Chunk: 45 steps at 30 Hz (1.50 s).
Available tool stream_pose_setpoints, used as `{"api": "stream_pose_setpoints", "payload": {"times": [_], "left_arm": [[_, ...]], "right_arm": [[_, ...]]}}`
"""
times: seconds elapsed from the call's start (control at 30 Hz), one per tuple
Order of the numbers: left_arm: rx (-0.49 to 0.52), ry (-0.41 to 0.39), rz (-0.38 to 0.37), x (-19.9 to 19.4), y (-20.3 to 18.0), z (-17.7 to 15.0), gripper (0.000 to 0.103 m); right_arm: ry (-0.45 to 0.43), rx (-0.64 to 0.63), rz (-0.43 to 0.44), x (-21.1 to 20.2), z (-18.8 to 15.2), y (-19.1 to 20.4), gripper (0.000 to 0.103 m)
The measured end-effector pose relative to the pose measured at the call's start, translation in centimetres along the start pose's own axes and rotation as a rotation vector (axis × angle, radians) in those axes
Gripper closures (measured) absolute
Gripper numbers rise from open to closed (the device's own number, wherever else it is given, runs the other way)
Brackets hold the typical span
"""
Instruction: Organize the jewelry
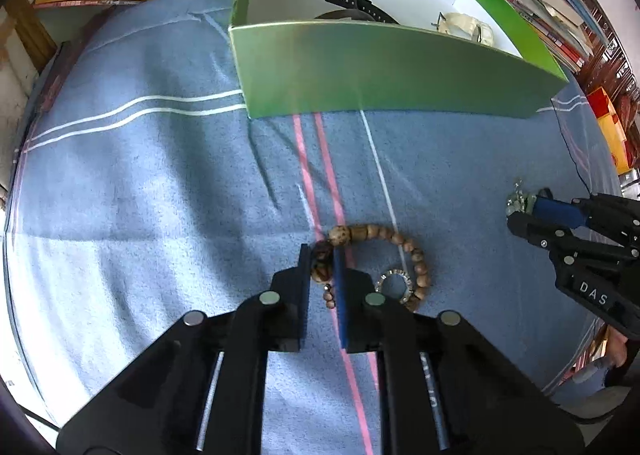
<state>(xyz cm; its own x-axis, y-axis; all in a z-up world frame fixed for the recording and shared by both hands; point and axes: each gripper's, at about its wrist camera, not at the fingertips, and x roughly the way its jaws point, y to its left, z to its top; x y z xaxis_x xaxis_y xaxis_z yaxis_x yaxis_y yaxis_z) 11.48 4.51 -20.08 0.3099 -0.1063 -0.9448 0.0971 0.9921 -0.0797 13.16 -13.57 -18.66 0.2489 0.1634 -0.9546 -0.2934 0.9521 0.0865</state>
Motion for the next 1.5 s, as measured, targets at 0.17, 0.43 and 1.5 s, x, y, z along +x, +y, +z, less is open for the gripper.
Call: {"api": "stream_pose_setpoints", "payload": {"times": [0.17, 0.43, 1.5], "left_arm": [[-0.061, -0.052, -0.032, -2.4, 1.2, 0.1, 0.092], [-0.065, -0.121, -0.092, -6.2, 0.4, 0.6, 0.092], [-0.072, 0.047, -0.031, -2.3, 1.0, -4.8, 0.060]], "right_arm": [[-0.034, -0.012, 0.026, -1.5, -0.5, 0.5, 0.077], [-0.050, 0.018, 0.041, -2.7, -1.6, -0.2, 0.077], [-0.031, 0.080, -0.035, -3.9, -4.9, -2.3, 0.065]]}}
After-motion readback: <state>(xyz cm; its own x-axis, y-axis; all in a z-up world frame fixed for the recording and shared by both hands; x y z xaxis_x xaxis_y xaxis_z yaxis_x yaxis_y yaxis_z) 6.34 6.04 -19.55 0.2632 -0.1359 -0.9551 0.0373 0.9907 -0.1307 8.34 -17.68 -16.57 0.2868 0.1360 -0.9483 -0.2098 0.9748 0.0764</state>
